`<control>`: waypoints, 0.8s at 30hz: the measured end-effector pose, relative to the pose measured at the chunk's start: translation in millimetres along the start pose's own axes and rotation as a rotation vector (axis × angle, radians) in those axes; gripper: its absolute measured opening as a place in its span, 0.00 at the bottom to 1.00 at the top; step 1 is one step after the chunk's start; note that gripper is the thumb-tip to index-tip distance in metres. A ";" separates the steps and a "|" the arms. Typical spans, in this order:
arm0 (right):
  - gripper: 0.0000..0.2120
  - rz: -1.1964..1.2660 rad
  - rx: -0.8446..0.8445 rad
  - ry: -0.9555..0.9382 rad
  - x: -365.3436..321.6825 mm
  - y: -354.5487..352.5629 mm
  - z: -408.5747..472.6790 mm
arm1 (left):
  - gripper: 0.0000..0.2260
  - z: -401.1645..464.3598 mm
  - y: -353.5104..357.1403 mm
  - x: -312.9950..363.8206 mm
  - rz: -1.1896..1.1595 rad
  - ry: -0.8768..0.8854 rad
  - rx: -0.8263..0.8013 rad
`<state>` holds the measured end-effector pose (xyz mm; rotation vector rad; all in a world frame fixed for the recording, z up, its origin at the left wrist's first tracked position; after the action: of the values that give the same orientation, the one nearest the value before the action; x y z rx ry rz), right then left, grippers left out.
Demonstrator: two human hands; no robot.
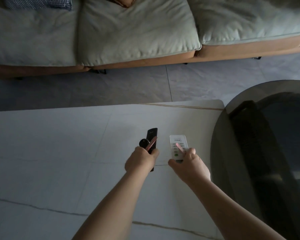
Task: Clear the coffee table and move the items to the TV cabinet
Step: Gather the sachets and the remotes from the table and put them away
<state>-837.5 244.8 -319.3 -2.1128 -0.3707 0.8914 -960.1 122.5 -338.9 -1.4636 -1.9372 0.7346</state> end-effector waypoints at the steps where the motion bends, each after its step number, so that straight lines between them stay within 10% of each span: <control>1: 0.21 0.018 -0.013 -0.008 -1.4 -6.1 -8.5 | 0.21 -10.1 -2.7 -1.6 -0.034 -0.004 -0.022; 24: 0.23 0.780 0.255 0.191 0.3 -142.7 -302.9 | 0.19 -318.9 -76.9 -49.6 -0.298 0.366 -0.420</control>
<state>-618.9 166.3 -78.0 -2.0760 0.6813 1.0712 -762.9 79.9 -75.5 -1.3734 -2.0219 -0.0796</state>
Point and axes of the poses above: each hand's wrist, its own z-axis towards the middle knuckle, its own y-axis out of the palm, x = y × z, the point moved 5 cm from there along z, towards the middle knuckle, and after that the axes turned 15 degrees about -y, right-handed, at the moved point
